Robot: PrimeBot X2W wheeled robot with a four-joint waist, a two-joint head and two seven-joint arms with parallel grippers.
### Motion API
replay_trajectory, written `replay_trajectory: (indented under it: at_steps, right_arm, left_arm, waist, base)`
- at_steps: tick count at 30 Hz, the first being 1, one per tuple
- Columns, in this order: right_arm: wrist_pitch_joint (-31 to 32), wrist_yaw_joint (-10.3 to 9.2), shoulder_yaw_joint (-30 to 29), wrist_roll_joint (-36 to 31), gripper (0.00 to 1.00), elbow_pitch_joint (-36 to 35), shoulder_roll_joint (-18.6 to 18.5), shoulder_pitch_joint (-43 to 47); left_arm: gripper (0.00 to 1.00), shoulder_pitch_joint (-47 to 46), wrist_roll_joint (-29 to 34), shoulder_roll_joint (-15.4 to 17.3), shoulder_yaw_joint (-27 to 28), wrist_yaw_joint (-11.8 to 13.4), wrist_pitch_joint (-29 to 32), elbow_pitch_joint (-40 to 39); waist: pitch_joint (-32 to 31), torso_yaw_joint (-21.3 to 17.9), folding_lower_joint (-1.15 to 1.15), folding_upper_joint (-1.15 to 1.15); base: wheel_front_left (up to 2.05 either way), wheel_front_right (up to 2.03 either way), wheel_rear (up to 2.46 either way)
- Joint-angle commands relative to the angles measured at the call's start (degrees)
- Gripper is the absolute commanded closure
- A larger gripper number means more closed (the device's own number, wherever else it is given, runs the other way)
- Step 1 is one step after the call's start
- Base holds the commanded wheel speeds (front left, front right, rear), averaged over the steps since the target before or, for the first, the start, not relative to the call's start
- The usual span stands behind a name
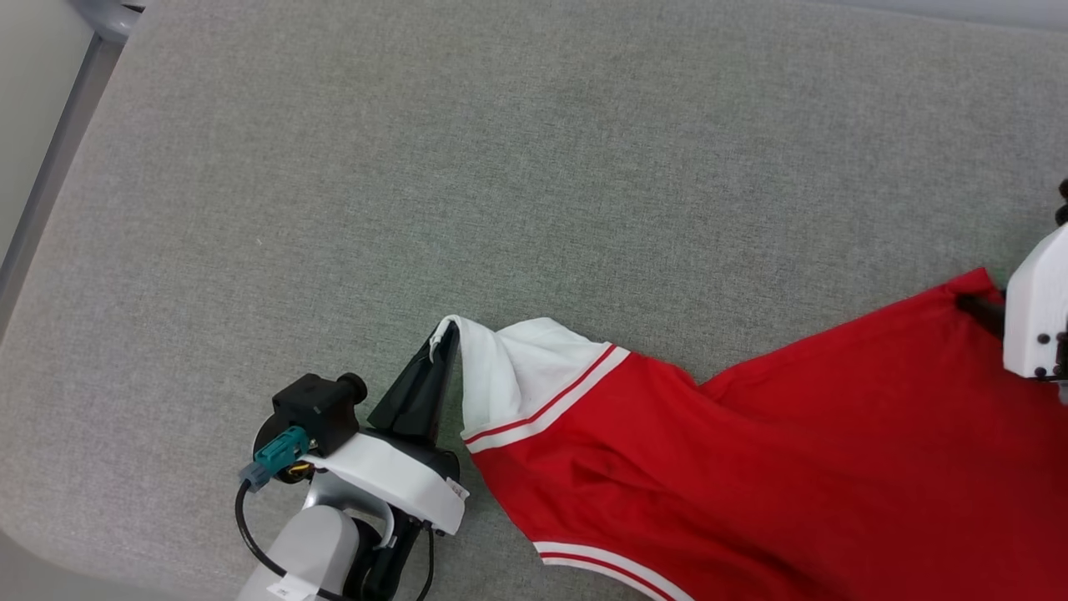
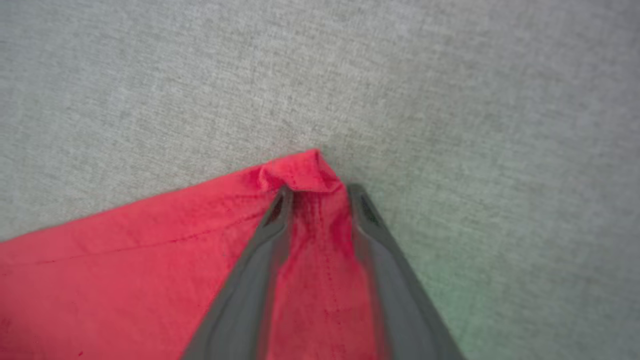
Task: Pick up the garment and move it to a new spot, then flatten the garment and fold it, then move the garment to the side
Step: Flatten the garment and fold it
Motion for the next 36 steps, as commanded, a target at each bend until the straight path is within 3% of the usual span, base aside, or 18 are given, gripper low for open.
replay_trajectory:
  at_steps: [1,13,16,24,36]
  right_arm:
    - [2.05,0.18,2.85,0.76,1.0,3.19,2.84,3.65]
    - [-7.26,0.1,0.83,-0.35,1.0,-0.07,1.76,-4.29]
    - [-12.12,0.1,-1.8,-1.39,1.0,1.36,5.1,-7.86]
    - [-18.3,0.09,-2.8,-4.57,1.0,5.42,8.94,-15.15]
    - [-27.17,0.07,-5.22,-9.82,1.0,10.52,10.58,-31.49]
  left_arm:
    - [1.0,-0.45,-0.22,-0.04,0.28,-0.11,-0.37,0.19]
    - [1.0,-2.66,0.26,2.99,4.31,0.72,-0.45,0.41]
    - [1.0,-7.31,0.56,5.91,6.59,1.14,0.37,0.75]
    - [1.0,-20.46,-1.34,8.98,9.61,1.15,5.44,3.55]
    - [1.0,-46.27,-1.91,12.52,10.13,-0.05,7.03,17.28]
  waist:
    - [-0.26,-0.18,0.0,0.0]
    - [-6.55,-4.6,0.0,0.0]
    - [-9.48,-9.15,0.0,0.0]
    - [-11.28,-14.29,0.0,0.0]
    - [-6.22,-16.95,0.0,0.0]
  base:
    - [0.0,0.0,0.0]
    - [0.0,0.0,0.0]
    - [0.0,0.0,0.0]
    - [0.0,0.0,0.0]
    - [0.0,0.0,0.0]
